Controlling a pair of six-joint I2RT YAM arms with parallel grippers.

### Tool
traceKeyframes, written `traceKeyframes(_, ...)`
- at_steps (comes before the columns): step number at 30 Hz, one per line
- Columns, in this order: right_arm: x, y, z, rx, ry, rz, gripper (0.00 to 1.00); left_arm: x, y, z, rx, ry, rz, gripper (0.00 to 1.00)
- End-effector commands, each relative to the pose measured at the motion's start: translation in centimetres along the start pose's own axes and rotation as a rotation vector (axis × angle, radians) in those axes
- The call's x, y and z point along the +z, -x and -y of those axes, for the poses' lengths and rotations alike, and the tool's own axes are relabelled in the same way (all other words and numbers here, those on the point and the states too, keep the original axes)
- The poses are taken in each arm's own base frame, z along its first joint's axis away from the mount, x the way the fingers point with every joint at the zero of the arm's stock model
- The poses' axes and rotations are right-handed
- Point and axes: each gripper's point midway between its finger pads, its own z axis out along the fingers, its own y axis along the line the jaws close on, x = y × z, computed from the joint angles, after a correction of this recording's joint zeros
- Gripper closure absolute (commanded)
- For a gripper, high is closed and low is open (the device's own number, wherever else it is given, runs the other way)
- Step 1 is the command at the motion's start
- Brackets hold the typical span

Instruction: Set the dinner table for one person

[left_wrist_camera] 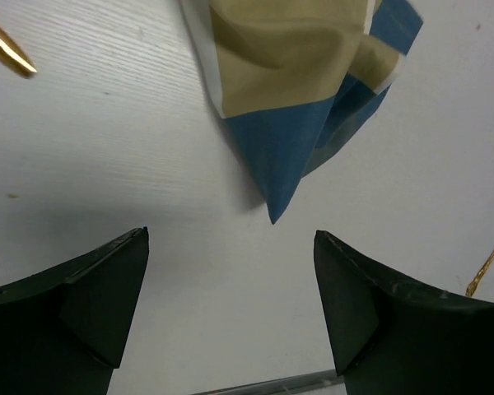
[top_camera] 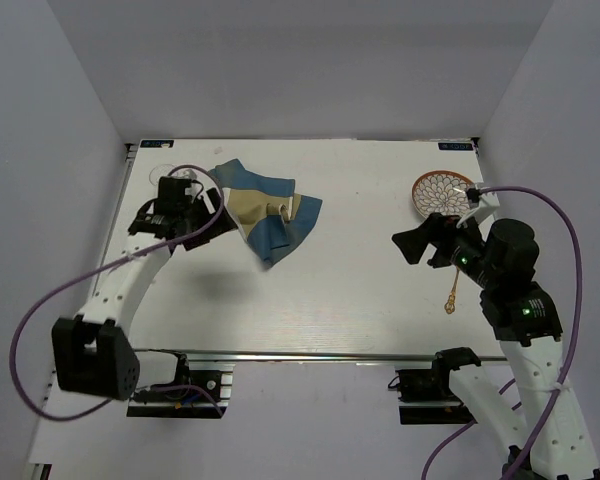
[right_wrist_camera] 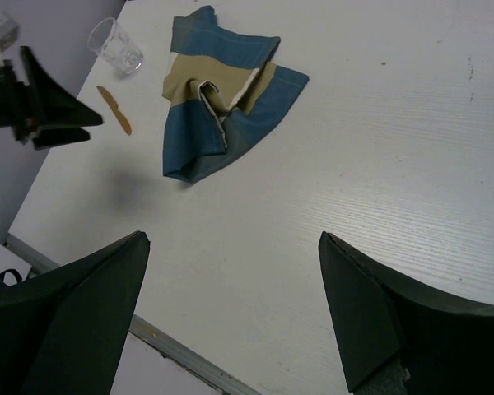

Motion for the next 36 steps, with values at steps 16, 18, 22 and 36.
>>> traceKeyframes(16, 4.7, -4.8, 0.0, 0.181, 0.144, -0.082, 0.11, 13.6, -2.5, 6.0, 0.138, 0.079, -0.204, 0.25)
traceKeyframes(18, 4.8, -5.0, 0.1, 0.183, 0.144, -0.086, 0.11, 14.5, -3.7, 5.3, 0.158, 0.149, -0.229, 0.38)
traceKeyframes(22, 4.7, -5.2, 0.4, 0.173, 0.13, -0.075, 0.11, 14.7, -4.2, 4.8, 0.177, 0.2, -0.231, 0.77)
traceKeyframes(36, 10.8, -8.2, 3.4, 0.232, 0.107, -0.147, 0.11, 3.8, -5.1, 16.3, 0.193, -0.4, -0.175, 1.0)
